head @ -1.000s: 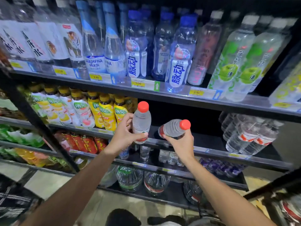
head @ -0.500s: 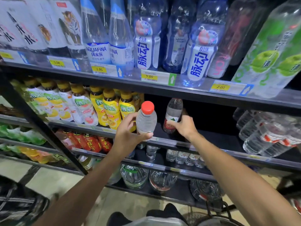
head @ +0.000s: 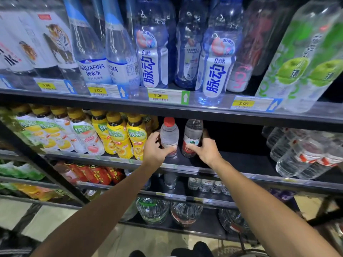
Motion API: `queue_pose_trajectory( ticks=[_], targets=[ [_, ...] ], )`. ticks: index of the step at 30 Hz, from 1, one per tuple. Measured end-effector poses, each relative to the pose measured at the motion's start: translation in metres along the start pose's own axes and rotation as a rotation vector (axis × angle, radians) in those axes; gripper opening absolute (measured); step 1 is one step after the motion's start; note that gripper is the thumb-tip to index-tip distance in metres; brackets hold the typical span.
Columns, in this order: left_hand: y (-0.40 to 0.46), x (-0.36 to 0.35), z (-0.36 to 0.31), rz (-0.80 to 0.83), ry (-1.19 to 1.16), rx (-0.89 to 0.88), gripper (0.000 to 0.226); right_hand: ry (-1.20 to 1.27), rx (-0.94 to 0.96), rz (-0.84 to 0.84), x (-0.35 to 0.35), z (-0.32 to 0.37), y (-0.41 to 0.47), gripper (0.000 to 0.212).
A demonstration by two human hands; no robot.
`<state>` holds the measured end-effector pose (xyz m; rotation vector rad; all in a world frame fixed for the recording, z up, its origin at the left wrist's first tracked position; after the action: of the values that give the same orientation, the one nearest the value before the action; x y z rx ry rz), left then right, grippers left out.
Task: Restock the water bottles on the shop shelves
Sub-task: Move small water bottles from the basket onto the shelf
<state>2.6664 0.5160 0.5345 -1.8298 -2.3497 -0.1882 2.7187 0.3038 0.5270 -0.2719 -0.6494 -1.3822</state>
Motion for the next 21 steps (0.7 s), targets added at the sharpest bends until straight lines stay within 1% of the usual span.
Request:
queue_pose_trajectory(
  ticks=[4, 10, 13, 16, 18, 21],
  targets=[
    [0.023, -0.001, 0.017, -0.023, -0.019, 0.123, 0.048, 0.001, 0.015, 0.018, -0.001, -0.002, 0.003, 0.063],
    [0.037, -0.01, 0.017, 0.092, 0.075, 0.107, 0.047, 0.045, 0.017, 0.048, -0.001, -0.007, 0.005, 0.066],
    [0.035, -0.008, 0.026, 0.071, 0.075, 0.098, 0.046, 0.026, -0.006, 0.067, -0.004, -0.007, 0.004, 0.063],
    [0.031, -0.01, 0.036, 0.095, 0.118, 0.135, 0.058, -0.038, -0.049, 0.133, -0.01, -0.012, -0.001, 0.055],
    [0.029, -0.01, 0.039, 0.069, 0.197, 0.144, 0.062, -0.036, -0.085, 0.184, -0.016, -0.019, -0.009, 0.059],
    [0.028, -0.011, 0.042, 0.057, 0.231, 0.121, 0.055, -0.079, -0.105, 0.181, -0.019, -0.027, -0.014, 0.06]
  ],
)
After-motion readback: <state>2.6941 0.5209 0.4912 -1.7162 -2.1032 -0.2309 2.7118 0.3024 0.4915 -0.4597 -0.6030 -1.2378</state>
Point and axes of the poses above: each hand's wrist, its own y-axis towards the middle knuckle, its own x-axis out of the back of the hand, z = x × y, the point moved 7 cm from there along y, towards the middle knuckle, and after that the axes turned 9 degrees about x, right-handed, at the moved point
